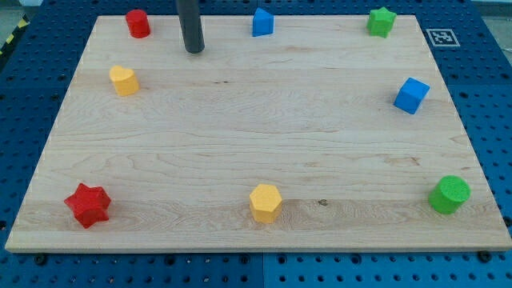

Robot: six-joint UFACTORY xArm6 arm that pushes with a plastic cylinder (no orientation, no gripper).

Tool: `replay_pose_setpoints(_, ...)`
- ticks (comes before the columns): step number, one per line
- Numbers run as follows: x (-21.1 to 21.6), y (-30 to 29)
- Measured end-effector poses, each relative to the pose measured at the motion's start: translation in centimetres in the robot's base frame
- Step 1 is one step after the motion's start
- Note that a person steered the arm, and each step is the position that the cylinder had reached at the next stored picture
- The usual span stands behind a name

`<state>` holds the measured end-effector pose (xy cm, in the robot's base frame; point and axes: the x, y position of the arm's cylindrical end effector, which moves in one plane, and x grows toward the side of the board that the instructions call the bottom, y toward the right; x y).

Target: Move your arm towards the center

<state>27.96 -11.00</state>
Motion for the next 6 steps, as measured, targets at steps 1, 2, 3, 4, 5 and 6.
replay_pose_setpoints(1, 0.0, 0.0)
replay_pose_setpoints(2, -0.3, 0.0)
replay_pose_setpoints(3, -0.4, 0.0)
replay_pose_setpoints(4, -0.4, 0.0)
replay_pose_setpoints(5, -0.2, 0.3)
replay_pose_setpoints(6, 4.5, 2.1)
